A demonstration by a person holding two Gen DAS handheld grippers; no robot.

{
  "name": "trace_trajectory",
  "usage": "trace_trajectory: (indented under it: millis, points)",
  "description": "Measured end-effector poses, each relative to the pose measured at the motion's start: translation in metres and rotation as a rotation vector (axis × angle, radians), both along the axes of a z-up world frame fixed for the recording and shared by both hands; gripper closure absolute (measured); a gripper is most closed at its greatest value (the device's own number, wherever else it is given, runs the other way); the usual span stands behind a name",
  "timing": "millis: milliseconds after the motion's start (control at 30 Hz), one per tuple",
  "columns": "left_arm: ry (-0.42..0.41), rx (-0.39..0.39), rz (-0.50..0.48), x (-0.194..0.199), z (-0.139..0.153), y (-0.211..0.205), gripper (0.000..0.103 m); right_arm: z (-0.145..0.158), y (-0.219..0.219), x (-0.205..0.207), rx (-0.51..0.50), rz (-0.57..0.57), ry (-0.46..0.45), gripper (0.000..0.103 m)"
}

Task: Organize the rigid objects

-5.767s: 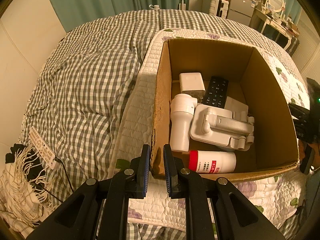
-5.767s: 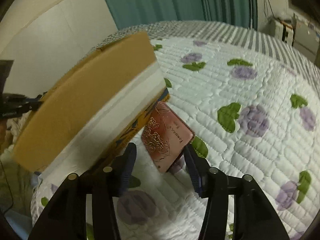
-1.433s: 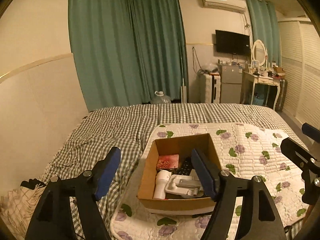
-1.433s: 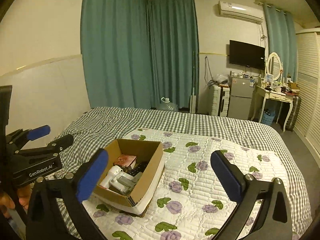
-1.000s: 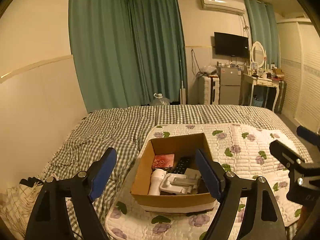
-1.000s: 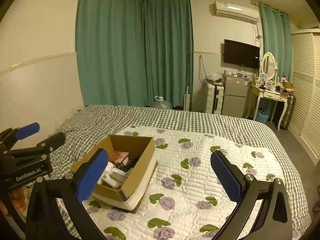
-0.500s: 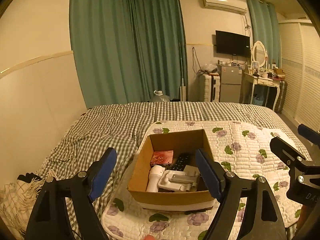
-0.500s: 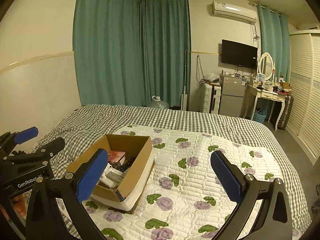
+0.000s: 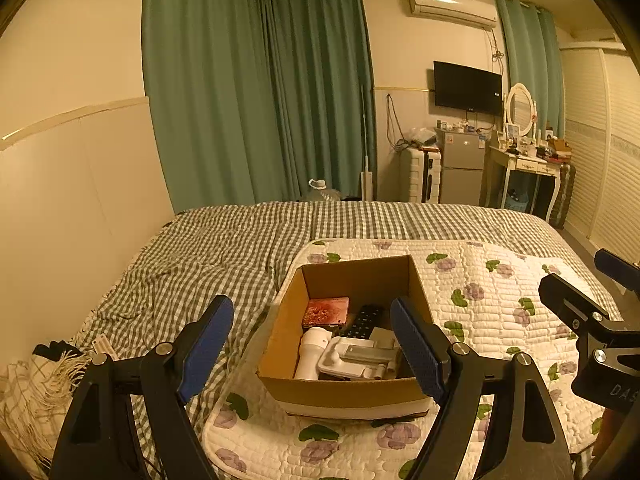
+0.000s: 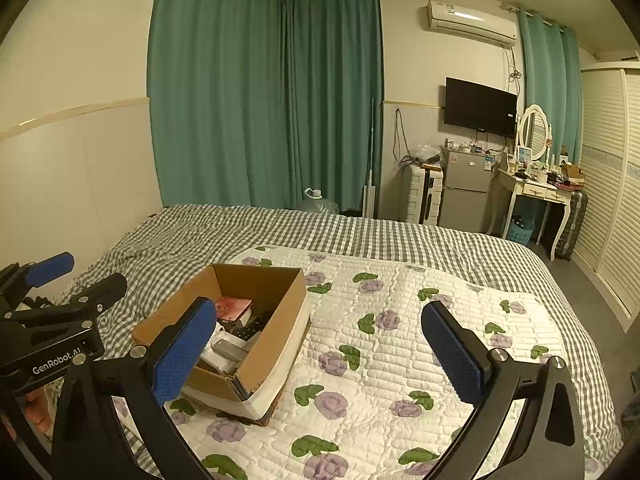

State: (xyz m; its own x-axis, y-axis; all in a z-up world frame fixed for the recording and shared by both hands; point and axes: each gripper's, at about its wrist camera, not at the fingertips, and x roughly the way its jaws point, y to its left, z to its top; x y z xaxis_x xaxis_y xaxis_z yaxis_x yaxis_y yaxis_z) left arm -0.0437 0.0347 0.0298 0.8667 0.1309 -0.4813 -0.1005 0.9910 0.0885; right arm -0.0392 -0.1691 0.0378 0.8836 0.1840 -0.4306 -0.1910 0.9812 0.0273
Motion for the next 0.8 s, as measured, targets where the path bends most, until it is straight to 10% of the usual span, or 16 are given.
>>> trace_trajectory:
  millis: [800]
  points:
    - [0.006,-0.002,0.002,-0.0019,-0.0028,0.0021,0.019,-0.0026,0.0045,-0.0017,-0.009,0.007,0.002,0.0]
